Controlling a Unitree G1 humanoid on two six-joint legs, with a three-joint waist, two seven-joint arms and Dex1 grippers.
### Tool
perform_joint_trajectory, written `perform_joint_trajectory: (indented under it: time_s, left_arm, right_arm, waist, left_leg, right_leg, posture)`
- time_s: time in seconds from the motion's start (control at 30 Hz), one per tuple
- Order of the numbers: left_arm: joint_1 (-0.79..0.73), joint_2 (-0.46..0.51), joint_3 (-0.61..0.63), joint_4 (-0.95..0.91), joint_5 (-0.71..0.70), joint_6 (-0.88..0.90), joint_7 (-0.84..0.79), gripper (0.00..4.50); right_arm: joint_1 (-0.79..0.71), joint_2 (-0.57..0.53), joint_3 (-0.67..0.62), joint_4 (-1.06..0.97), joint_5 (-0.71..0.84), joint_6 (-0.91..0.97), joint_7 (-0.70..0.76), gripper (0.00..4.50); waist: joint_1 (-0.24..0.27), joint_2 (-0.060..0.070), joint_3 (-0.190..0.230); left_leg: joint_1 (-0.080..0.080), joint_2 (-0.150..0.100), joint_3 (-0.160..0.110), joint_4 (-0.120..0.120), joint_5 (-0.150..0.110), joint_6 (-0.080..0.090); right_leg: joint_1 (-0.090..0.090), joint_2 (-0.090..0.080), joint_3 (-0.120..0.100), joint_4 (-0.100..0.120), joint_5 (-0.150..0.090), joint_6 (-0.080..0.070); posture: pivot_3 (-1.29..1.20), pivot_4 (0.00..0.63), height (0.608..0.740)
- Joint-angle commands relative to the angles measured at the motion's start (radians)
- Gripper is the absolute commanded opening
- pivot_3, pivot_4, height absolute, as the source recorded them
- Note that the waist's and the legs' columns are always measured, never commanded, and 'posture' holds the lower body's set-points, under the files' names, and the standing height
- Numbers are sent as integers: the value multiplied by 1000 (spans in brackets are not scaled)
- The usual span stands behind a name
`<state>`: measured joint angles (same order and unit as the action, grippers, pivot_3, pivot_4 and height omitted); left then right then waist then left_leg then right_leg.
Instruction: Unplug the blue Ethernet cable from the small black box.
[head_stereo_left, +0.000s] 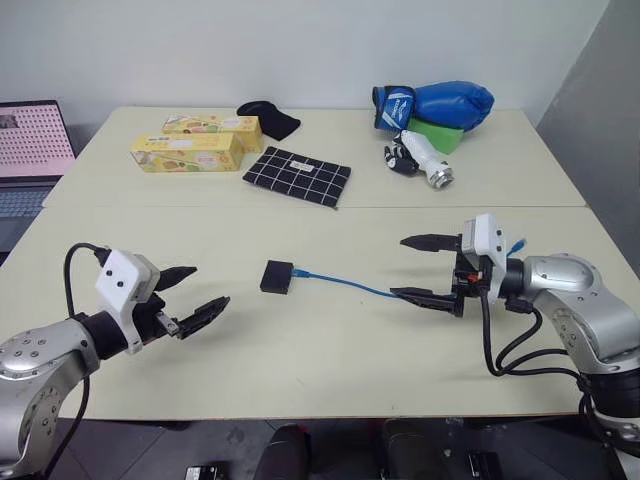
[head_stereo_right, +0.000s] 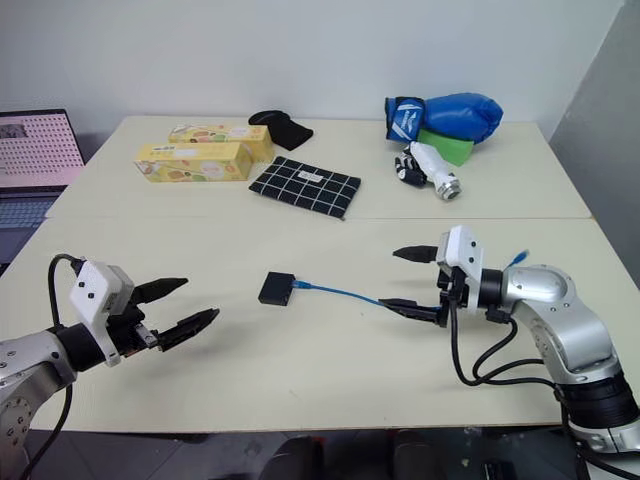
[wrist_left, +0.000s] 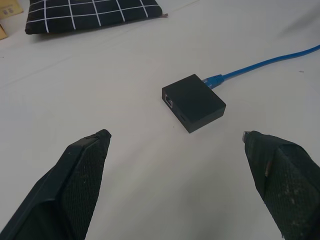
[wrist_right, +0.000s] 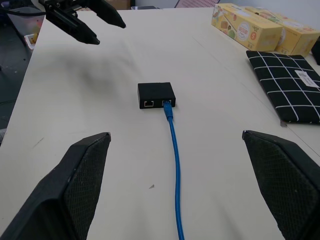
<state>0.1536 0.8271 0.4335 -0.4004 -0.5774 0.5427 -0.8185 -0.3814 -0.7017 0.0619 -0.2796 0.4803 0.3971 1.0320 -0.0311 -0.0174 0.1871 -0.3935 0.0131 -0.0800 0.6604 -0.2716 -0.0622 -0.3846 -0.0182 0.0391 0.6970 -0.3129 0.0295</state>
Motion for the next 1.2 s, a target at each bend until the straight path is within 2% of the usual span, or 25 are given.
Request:
perform_joint_trajectory:
  time_s: [0.03, 0.37, 0.6, 0.73, 0.83, 1.03, 1.2]
  left_arm:
    - [8, -7, 26, -40, -22, -23, -21, 4500]
    - [4, -5, 33, -55, -37, -29, -38, 4500]
    - [-25, 20, -18, 18, 35, -112, -100, 4500]
    - [-29, 40, -47, 79, 53, -217, -229, 4500]
    - [-33, 62, -61, 113, 45, -221, -292, 4500]
    - [-57, 92, -73, 172, 70, -246, -341, 4500]
    - [-72, 103, -71, 211, 87, -265, -353, 4500]
  right_arm:
    - [0, 2, -3, -29, -12, -28, 7, 4477]
    - [4, 11, -2, -17, -30, -39, 10, 4477]
    - [-21, 61, 67, 28, -101, -52, -24, 4477]
    - [-101, 168, 183, 150, -233, -105, -85, 4477]
    - [-162, 248, 247, 264, -312, -145, -117, 4477]
    - [-295, 406, 339, 528, -425, -227, -151, 4477]
    - [-394, 511, 356, 727, -477, -301, -171, 4477]
  waist:
    - [0, 0, 0]
    - [0, 0, 0]
    - [0, 0, 0]
    - [-6, 0, 0]
    - [-8, 0, 0]
    - [-10, 0, 0]
    - [-11, 0, 0]
  left_leg:
    - [0, 0, 0, 0, 0, 0]
    - [0, 0, 0, 0, 0, 0]
    - [0, 0, 1, 0, 0, 0]
    - [1, -1, 1, 0, 0, 0]
    - [0, -1, 3, -1, 0, 0]
    - [-1, 0, 2, -1, 0, 0]
    - [-1, 0, 2, -1, 0, 0]
  right_leg:
    - [0, 0, 0, 0, 0, 0]
    - [0, 0, 0, 0, 0, 0]
    - [0, 0, 0, 0, 0, 0]
    - [-1, 0, 0, 0, 0, 0]
    - [-2, 1, 0, 1, 0, -1]
    - [-3, 1, 0, 1, 0, -1]
    - [-3, 3, 0, 1, 0, -1]
  posture:
    - [0, 150, 740]
    - [0, 150, 740]
    - [0, 150, 740]
    - [0, 150, 740]
    - [0, 150, 740]
    - [0, 150, 740]
    - [0, 150, 740]
